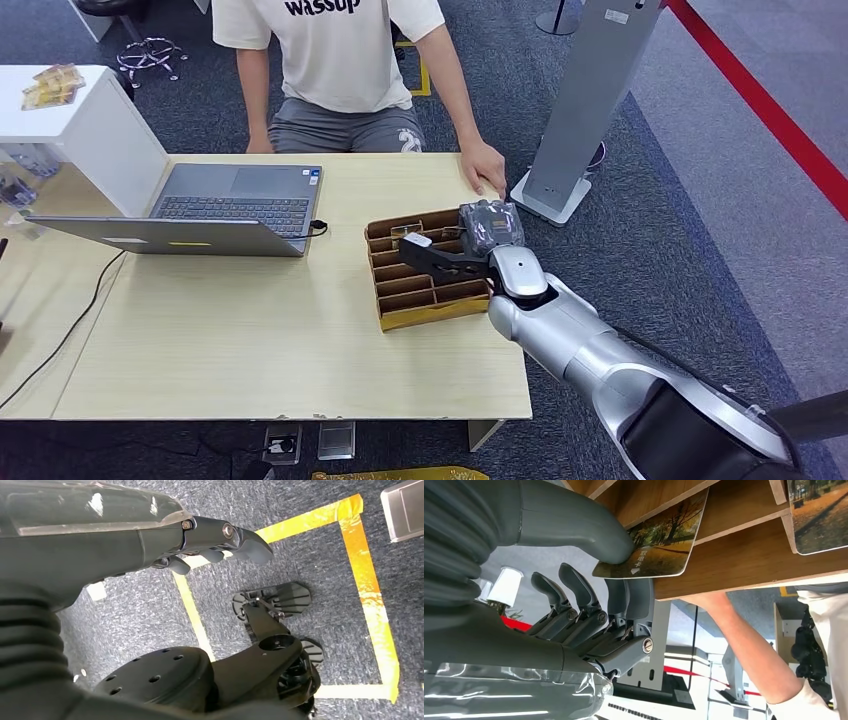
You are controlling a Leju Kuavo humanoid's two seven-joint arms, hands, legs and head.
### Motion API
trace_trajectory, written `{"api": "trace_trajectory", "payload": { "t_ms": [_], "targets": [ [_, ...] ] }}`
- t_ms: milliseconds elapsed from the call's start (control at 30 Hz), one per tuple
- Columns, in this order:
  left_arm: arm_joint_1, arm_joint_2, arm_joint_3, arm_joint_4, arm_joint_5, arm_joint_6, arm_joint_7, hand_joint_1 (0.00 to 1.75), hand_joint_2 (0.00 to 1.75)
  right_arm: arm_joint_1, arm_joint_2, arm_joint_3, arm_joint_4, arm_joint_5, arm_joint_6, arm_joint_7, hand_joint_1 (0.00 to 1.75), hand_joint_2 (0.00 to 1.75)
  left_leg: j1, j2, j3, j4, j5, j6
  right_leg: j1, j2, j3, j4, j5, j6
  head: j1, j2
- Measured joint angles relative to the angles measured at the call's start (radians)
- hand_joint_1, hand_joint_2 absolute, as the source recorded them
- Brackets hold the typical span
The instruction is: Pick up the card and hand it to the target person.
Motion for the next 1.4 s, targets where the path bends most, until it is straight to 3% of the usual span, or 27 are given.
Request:
{"api": "trace_trajectory", "payload": {
  "t_ms": [367, 667, 833, 1067, 1400],
  "targets": [
    [0.015, 0.004, 0.000, 0.000, 0.027, 0.009, 0.001, 0.00, 1.75, 0.000, -0.016, -0.005, -0.075, -0.047, -0.005, 0.041, 1.59, 1.75, 0.000, 0.000, 0.000, 0.000, 0.000, 0.000, 0.000, 0.000, 0.000, 0.000, 0.000, 0.000, 0.000, 0.000],
    [0.042, 0.009, 0.000, 0.000, 0.051, 0.013, -0.014, 0.00, 1.75, 0.022, -0.096, -0.040, -0.398, 0.011, 0.033, 0.180, 1.59, 1.75, 0.000, 0.001, 0.001, 0.000, 0.000, 0.000, 0.000, 0.000, 0.000, 0.000, 0.000, 0.000, 0.000, 0.000],
    [0.050, 0.010, 0.000, 0.000, 0.054, 0.013, -0.018, 0.00, 1.75, 0.049, -0.128, -0.070, -0.574, 0.073, 0.049, 0.202, 1.59, 1.75, 0.000, 0.001, 0.001, 0.000, 0.000, 0.000, 0.000, 0.000, 0.000, 0.000, 0.000, 0.000, 0.000, 0.000],
    [0.042, 0.010, 0.000, 0.000, 0.044, 0.008, -0.008, 0.00, 1.75, 0.080, -0.135, -0.099, -0.672, 0.152, -0.007, 0.100, 1.59, 1.75, 0.000, 0.000, 0.001, 0.000, 0.000, 0.000, 0.000, 0.000, 0.000, 0.000, 0.000, 0.000, -0.001, 0.000],
    [0.022, 0.009, 0.000, 0.000, 0.037, 0.002, 0.001, 0.00, 1.75, 0.082, -0.114, -0.114, -0.528, 0.183, -0.222, -0.051, 1.59, 1.75, 0.000, 0.000, 0.000, 0.000, 0.000, 0.000, 0.000, 0.000, 0.000, 0.000, 0.000, 0.000, 0.000, 0.000]
  ]
}}
